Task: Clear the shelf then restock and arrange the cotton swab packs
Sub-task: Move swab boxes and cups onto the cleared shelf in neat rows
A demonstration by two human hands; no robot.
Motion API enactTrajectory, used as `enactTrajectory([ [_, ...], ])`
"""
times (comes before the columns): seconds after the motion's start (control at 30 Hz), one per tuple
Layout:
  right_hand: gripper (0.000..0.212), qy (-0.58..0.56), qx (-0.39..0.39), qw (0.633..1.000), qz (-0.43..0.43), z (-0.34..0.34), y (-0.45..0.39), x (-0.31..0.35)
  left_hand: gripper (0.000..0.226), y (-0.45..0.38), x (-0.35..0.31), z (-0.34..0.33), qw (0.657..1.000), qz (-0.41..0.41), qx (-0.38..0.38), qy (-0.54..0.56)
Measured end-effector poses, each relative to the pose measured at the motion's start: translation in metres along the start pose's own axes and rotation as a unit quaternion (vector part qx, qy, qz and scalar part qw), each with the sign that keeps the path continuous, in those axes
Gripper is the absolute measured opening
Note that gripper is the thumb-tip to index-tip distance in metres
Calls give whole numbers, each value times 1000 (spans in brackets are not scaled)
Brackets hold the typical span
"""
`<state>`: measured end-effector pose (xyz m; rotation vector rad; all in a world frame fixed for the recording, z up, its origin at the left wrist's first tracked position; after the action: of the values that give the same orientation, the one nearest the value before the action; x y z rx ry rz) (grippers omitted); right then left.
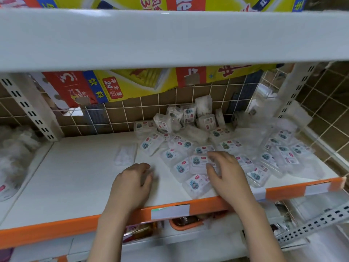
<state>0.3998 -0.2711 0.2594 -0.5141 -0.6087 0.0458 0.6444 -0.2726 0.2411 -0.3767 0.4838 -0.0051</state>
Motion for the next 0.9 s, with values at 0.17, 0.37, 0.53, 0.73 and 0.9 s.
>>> enactTrajectory([
  [0.17,36,29,5,1000,6,17,-21,-39,39,-9,-25,-15,1000,17,-14,9],
  [0.37,38,53,39,998,22,25,-55,-84,44,-8,-67,-34,999,9,-38,17],
  [0.53,58,91,174,980,-16,8,-84,-99,43,-3,-80,-42,998,18,-53,-6],
  [0.73,83,29,250,965,-70,-5,-95,-107,42,-1,-81,-46,997,34,-70,-26],
  [0.9,92,-31,268,959,-86,-7,-100,-110,44,-3,-98,-54,997,25,-70,-18],
])
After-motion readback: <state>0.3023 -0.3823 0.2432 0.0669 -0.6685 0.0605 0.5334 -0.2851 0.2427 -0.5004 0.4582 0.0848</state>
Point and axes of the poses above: each hand's wrist, its own y-axis away from the middle knuckle, its own z-axis out of the back of the hand, x = y × z, the point moved 6 cm from there along -y, towards the middle knuckle, and after that the axes turned 12 degrees about -x, right-handed, at the moved point
